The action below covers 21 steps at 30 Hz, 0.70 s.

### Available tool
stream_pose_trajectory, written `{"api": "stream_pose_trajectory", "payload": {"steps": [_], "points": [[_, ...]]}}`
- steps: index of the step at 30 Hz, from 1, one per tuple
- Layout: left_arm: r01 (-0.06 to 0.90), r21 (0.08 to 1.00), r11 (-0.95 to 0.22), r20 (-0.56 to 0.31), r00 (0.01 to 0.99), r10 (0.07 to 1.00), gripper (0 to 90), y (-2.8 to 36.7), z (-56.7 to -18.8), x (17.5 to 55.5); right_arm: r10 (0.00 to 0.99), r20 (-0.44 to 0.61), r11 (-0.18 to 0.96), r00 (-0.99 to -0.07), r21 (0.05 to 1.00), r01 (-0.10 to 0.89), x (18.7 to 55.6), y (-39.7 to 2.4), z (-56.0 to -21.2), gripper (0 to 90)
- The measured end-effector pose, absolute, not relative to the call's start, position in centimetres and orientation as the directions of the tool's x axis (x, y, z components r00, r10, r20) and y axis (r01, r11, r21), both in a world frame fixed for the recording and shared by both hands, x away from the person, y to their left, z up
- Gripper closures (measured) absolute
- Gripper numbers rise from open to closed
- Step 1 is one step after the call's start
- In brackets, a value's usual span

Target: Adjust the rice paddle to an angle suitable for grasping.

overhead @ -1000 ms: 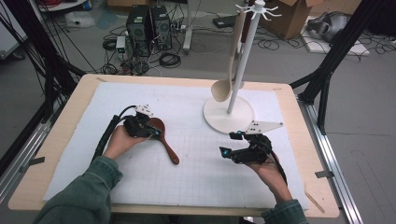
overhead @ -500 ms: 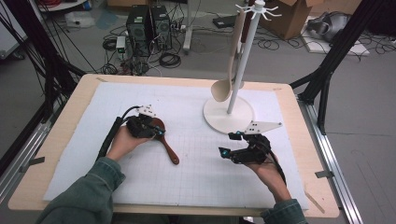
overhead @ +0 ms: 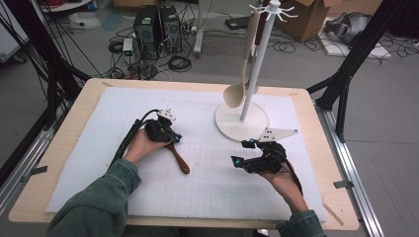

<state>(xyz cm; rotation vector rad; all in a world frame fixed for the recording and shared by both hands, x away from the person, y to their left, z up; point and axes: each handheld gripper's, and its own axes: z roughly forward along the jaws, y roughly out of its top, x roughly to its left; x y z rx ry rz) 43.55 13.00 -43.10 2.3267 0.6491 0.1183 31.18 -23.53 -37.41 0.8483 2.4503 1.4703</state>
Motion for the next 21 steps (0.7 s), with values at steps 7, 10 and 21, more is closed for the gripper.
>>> {"api": "stream_pose_trajectory", "payload": {"steps": [7,10,21], "points": [[0.433,0.638,-0.637,-0.093,0.864,0.494,89.7,13.6,-42.8,43.2,0.543,0.149,0.36,-0.827,0.848,0.389,31.2,-23.4,-37.4,26.4],[0.429,0.639,-0.639,-0.091,0.866,0.491,89.7,14.1,-42.8,43.0,0.542,0.145,0.361,-0.828,0.849,0.385,31.2,-23.4,-37.4,26.4],[0.44,0.636,-0.634,-0.111,0.865,0.489,89.7,15.6,-42.8,41.6,0.538,0.145,0.367,-0.83,0.847,0.385,31.2,-23.0,-37.5,26.4]]}}
